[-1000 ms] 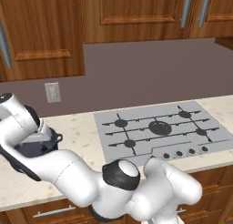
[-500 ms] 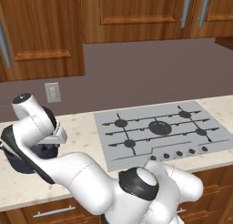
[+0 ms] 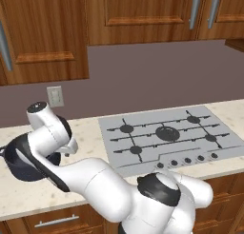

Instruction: Turn on the sink faucet. Then move the eggplant from the counter to the sink. Turn off the sink. Move the vegetable from the sink to the pot next to the stove. Finally move the pot to the front right burner.

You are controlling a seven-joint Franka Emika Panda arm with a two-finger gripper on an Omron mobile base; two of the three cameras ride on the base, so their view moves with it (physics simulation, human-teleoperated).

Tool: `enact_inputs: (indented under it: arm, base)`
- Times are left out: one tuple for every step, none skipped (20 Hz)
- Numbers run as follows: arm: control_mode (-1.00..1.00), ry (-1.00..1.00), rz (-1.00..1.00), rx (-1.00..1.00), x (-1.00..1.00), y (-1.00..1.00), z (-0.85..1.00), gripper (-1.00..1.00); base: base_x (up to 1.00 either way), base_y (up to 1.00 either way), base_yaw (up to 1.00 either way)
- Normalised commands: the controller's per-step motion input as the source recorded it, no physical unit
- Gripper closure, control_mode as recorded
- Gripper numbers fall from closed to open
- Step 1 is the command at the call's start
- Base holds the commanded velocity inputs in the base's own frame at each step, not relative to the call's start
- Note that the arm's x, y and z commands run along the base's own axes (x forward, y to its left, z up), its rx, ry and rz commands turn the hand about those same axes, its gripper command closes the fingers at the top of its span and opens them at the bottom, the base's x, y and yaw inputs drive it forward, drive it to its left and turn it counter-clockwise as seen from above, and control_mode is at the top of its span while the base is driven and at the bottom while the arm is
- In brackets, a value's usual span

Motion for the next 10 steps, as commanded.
enact_inputs:
  arm:
    - [-1.00, 0.00, -0.07, 0.03, 0.32, 0.02, -0.02, -1.00]
    - [-1.00, 0.00, -0.06, 0.04, 0.29, 0.00, -0.02, -1.00]
    - [-1.00, 0.00, -0.06, 0.03, 0.28, 0.00, -0.01, -1.00]
    - [-1.00, 0.00, -0.05, 0.03, 0.25, 0.00, 0.00, -1.00]
    - [-1.00, 0.00, -0.05, 0.03, 0.20, 0.03, 0.00, -1.00]
    - [-1.00, 0.00, -0.05, 0.02, 0.18, 0.04, -0.01, -1.00]
    - [-1.00, 0.00, -0.05, 0.03, 0.12, 0.06, -0.01, -1.00]
    - [-1.00, 0.00, -0.05, 0.03, 0.10, 0.11, -0.01, -1.00]
    - [-1.00, 0.00, -0.05, 0.01, 0.07, 0.16, -0.03, -1.00]
    - [-1.00, 0.00, -0.06, 0.01, 0.06, 0.18, -0.03, -1.00]
  base:
    - [0.00, 0.00, 0.00]
    - [0.00, 0.00, 0.00]
    - [0.00, 0.00, 0.00]
    - [0.00, 0.00, 0.00]
    - [0.00, 0.00, 0.00]
    - [0.00, 0.00, 0.00]
    - [0.00, 0.00, 0.00]
    - [0.00, 0.00, 0.00]
    - [0.00, 0.00, 0.00]
    - [0.00, 0.00, 0.00]
